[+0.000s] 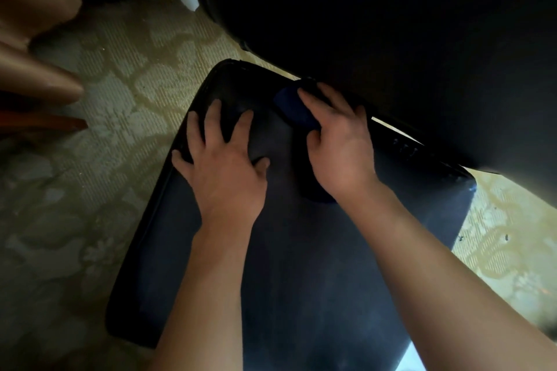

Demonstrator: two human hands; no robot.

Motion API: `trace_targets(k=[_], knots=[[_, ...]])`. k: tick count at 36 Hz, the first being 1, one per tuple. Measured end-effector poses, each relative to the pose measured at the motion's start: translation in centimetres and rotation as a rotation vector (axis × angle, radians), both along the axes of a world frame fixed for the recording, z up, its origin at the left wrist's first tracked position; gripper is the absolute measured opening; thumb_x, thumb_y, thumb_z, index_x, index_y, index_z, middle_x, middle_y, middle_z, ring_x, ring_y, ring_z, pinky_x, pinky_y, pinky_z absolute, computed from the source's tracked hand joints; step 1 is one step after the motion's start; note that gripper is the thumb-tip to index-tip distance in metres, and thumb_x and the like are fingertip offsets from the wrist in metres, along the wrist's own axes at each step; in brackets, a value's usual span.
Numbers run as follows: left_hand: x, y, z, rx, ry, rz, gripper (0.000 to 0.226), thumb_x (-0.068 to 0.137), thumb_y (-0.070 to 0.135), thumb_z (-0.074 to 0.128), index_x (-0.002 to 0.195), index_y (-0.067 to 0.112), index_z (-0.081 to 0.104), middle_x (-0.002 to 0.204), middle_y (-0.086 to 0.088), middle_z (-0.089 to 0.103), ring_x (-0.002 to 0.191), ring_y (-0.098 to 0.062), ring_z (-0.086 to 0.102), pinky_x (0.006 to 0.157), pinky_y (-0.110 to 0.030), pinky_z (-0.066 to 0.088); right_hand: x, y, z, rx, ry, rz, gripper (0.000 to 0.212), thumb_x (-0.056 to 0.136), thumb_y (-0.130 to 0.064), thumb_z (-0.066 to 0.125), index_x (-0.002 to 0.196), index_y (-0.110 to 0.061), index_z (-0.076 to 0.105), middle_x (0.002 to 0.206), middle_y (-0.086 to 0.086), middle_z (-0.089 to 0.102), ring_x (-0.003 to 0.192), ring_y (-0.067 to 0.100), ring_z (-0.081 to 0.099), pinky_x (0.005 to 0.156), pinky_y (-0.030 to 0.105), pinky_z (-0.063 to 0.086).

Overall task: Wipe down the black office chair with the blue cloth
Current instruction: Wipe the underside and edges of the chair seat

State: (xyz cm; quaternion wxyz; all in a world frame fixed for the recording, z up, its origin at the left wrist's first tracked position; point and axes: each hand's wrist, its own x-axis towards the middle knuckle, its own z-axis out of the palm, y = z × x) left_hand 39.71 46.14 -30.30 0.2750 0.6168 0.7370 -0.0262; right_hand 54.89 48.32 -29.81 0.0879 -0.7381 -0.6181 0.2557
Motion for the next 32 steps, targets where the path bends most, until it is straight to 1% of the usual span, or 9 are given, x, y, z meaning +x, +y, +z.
trace_targets(k=[5, 13, 16, 18, 21, 26, 28, 30, 32], knots=[[-0.1, 0.0, -0.3, 0.002, 0.017, -0.005, 0.079, 0.086, 0.045, 0.072, 0.152, 0.041, 0.03, 0.166, 0.002, 0.009, 0.154, -0.028, 0.002, 0.112, -0.072, 0.021, 2.4, -1.6, 0.0, -0.02, -0.056, -0.038, 0.065, 0.088, 0.002, 0.052, 0.144, -0.031, 0.05, 0.154, -0.005, 0.041, 0.126, 0.036, 0.043, 0.107, 0.043, 0.042], [0.0, -0.1, -0.1, 0.023, 0.023, -0.002, 0.08, 0.084, 0.045, 0.075, 0.152, 0.038, 0.033, 0.166, 0.0, 0.014, 0.154, -0.028, 0.006, 0.113, -0.07, 0.022, 7.5, -5.4, -0.6, -0.051, -0.141, -0.201, 0.069, 0.079, 0.001, 0.053, 0.142, -0.027, 0.053, 0.147, 0.006, 0.05, 0.124, 0.039, 0.051, 0.105, 0.037, 0.037], [0.1, -0.2, -0.1, 0.026, 0.008, 0.006, 0.079, 0.085, 0.042, 0.075, 0.152, 0.038, 0.033, 0.166, 0.0, 0.013, 0.154, -0.028, 0.005, 0.114, -0.07, 0.019, 7.8, -5.4, 0.0, -0.042, -0.075, -0.225, 0.068, 0.08, 0.003, 0.055, 0.142, -0.025, 0.054, 0.145, 0.009, 0.052, 0.128, 0.035, 0.05, 0.111, 0.041, 0.037], [0.2, -0.2, -0.1, 0.02, -0.002, 0.011, 0.08, 0.086, 0.04, 0.074, 0.153, 0.037, 0.031, 0.167, 0.0, 0.011, 0.154, -0.027, 0.002, 0.115, -0.07, 0.016, 7.7, -5.3, 0.6, 0.016, -0.004, -0.24, 0.066, 0.079, 0.005, 0.055, 0.14, -0.022, 0.057, 0.139, 0.012, 0.057, 0.124, 0.033, 0.054, 0.11, 0.046, 0.039], [0.6, -0.2, 0.1, 0.003, 0.009, 0.031, 0.08, 0.088, 0.034, 0.074, 0.154, 0.036, 0.029, 0.167, -0.001, 0.009, 0.155, -0.029, 0.001, 0.116, -0.07, 0.015, 6.5, -4.8, 1.3, 0.101, 0.1, -0.242, 0.066, 0.077, 0.004, 0.054, 0.137, -0.022, 0.059, 0.136, 0.008, 0.059, 0.119, 0.032, 0.057, 0.11, 0.038, 0.042], [2.0, -0.9, 0.8, 0.091, -0.074, -0.014, 0.07, 0.085, 0.018, 0.076, 0.146, 0.036, 0.046, 0.162, -0.003, 0.027, 0.152, -0.033, 0.015, 0.112, -0.073, 0.022, 3.3, -2.7, 0.5, 0.07, 0.114, -0.099, 0.067, 0.079, 0.002, 0.055, 0.139, -0.027, 0.057, 0.147, 0.0, 0.051, 0.123, 0.033, 0.052, 0.11, 0.036, 0.039], [3.1, -1.3, 1.0, 0.057, -0.094, -0.049, 0.069, 0.086, 0.026, 0.076, 0.146, 0.038, 0.045, 0.163, -0.001, 0.025, 0.152, -0.033, 0.013, 0.112, -0.074, 0.02, 3.1, -2.2, -0.1, 0.031, 0.081, -0.072, 0.066, 0.081, 0.002, 0.057, 0.139, -0.029, 0.056, 0.151, -0.002, 0.047, 0.123, 0.034, 0.05, 0.109, 0.035, 0.037], [4.1, -1.4, 1.0, -0.008, -0.085, -0.056, 0.072, 0.085, 0.038, 0.075, 0.148, 0.041, 0.041, 0.166, 0.001, 0.016, 0.153, -0.032, 0.003, 0.114, -0.074, 0.014, 3.4, -2.2, -0.4, 0.019, 0.08, -0.072, 0.065, 0.081, 0.002, 0.058, 0.138, -0.03, 0.057, 0.151, -0.004, 0.047, 0.124, 0.034, 0.049, 0.109, 0.035, 0.038], [4.5, -1.4, 0.6, -0.031, -0.055, -0.047, 0.074, 0.084, 0.044, 0.075, 0.149, 0.042, 0.039, 0.166, 0.002, 0.011, 0.154, -0.031, -0.001, 0.114, -0.074, 0.013, 3.9, -2.4, -0.5, 0.027, 0.077, -0.069, 0.064, 0.081, 0.002, 0.058, 0.137, -0.03, 0.058, 0.149, -0.004, 0.048, 0.123, 0.034, 0.05, 0.108, 0.035, 0.04]])
